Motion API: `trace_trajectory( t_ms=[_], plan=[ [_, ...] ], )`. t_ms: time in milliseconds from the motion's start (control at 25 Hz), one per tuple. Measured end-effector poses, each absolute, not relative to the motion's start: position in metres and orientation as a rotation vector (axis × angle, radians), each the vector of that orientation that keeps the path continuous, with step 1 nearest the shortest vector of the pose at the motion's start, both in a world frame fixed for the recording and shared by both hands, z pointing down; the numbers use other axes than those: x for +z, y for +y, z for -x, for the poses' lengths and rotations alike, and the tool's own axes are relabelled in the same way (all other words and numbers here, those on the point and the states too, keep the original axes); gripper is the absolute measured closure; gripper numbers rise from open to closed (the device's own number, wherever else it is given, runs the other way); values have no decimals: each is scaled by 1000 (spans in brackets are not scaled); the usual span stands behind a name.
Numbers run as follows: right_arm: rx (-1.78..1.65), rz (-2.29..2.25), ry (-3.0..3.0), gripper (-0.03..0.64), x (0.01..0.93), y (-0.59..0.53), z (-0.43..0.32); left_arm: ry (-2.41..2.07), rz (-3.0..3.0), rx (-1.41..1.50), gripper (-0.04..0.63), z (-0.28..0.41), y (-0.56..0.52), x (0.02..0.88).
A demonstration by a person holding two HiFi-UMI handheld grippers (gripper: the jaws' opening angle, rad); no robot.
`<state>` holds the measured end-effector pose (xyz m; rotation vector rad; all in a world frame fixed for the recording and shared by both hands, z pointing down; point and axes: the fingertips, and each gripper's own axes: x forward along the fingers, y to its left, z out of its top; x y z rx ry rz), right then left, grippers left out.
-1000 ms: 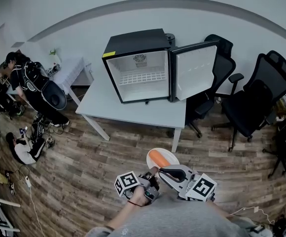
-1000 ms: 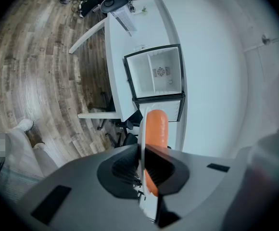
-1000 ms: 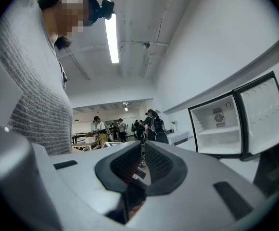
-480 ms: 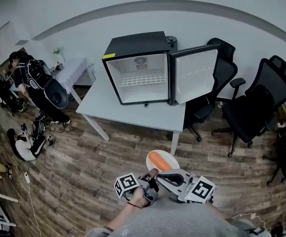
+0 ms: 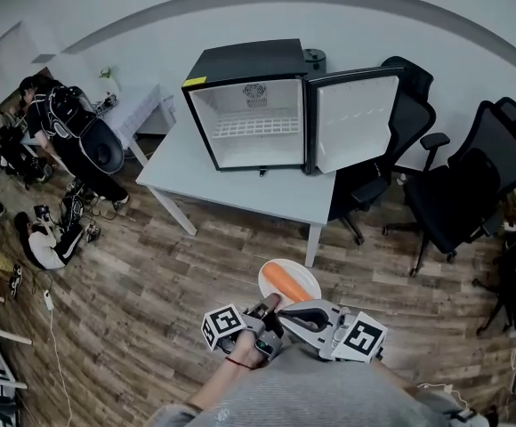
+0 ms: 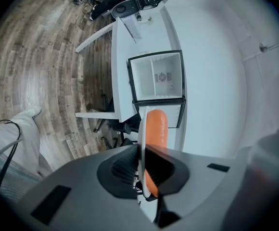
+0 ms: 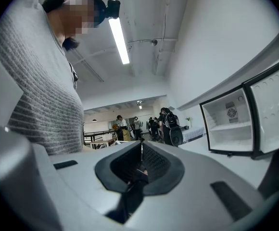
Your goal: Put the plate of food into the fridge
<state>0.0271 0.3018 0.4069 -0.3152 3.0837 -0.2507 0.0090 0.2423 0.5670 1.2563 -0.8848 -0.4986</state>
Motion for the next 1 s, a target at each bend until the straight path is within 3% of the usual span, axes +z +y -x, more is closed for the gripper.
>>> trace_trajectory(
  t_ms=[1000],
  plan=[
    [-250,438,3078,601,404,127,19,-805,-1280,-513,563,31,59,565]
  ],
)
